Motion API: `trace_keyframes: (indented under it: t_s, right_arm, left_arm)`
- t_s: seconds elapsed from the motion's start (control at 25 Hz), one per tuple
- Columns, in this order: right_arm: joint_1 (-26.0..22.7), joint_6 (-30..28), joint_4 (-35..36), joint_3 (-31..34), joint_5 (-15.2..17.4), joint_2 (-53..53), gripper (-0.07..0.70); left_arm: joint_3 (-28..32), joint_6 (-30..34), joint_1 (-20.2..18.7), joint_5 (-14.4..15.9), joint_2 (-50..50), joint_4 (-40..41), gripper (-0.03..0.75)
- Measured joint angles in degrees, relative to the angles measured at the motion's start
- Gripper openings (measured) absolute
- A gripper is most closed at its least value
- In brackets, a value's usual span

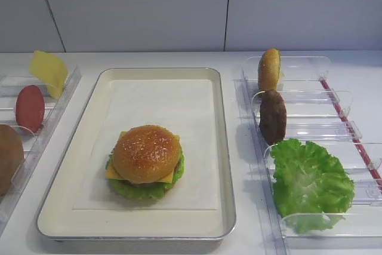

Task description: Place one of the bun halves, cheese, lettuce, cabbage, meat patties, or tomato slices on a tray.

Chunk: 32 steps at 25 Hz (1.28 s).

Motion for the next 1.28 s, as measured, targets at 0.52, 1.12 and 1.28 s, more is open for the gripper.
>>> trace_keyframes:
  t_s: [0.52,1.12,1.28]
  right_arm:
    - [0.00,2.70,-2.71,10.60,-0.18,-23.27,0.627]
    - [0.00,2.96,-5.23,13.79,-0.22,-40.81,0.493]
    - [0.00,2.96,-5.23,13.93,-0.22,-40.81,0.490]
  left_arm:
    - [0.00,0.00,0.00,0.00,0.00,0.00,0.473]
    - [0.00,-0.09,0.00,0.00,-0.03,0.00,0.473]
    - [0.00,-0.09,0.00,0.00,-0.03,0.00,0.473]
